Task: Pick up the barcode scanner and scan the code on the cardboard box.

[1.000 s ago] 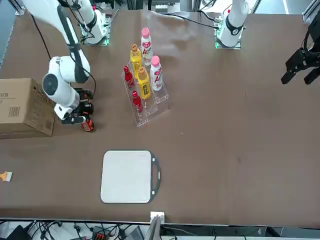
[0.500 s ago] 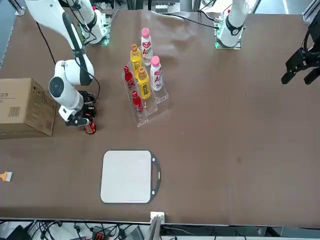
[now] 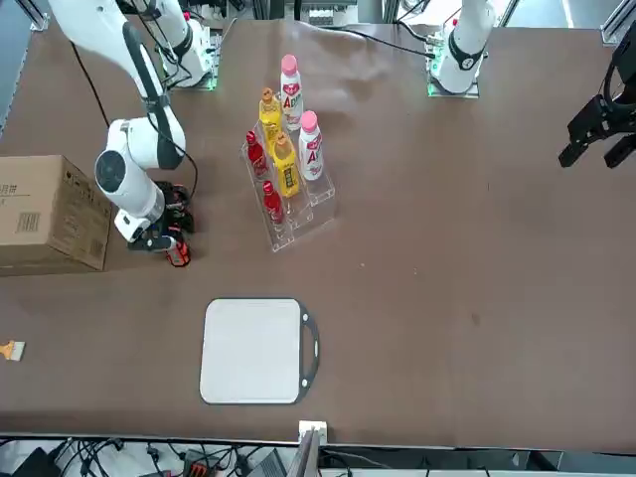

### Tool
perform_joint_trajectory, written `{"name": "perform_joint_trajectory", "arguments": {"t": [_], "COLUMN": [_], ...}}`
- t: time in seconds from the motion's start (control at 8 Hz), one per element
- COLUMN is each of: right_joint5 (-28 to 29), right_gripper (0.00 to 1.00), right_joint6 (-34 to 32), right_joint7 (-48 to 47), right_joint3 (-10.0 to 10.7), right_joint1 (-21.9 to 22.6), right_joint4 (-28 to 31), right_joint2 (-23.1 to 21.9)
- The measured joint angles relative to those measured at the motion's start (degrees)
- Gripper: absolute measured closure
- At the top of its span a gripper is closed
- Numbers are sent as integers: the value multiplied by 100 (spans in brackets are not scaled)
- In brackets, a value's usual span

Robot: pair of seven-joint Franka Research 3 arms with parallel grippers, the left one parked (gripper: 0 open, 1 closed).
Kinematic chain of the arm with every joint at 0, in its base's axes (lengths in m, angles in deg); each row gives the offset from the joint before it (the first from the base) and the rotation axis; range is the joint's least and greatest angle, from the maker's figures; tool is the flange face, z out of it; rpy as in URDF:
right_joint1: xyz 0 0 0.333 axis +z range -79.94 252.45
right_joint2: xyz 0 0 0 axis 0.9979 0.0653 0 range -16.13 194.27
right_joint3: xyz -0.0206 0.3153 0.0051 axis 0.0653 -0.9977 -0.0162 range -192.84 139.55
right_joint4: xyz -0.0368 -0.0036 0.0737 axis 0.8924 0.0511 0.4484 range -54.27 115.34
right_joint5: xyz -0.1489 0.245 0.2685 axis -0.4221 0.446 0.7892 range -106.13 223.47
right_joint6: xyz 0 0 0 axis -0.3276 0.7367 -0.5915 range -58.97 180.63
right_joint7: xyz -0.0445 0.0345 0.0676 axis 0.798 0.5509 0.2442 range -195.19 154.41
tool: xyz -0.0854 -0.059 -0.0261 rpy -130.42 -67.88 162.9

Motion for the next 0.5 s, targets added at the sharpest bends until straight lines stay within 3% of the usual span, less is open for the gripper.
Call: {"name": "perform_joint_trajectory", "arguments": {"t": [0.5], "right_joint5": [4], "right_gripper": [0], "right_joint6": [-1111], "right_joint7": [-223], "right_joint3": [53], "right_joint1": [-10], "right_joint4": [-232], "right_joint2": [-1463]}}
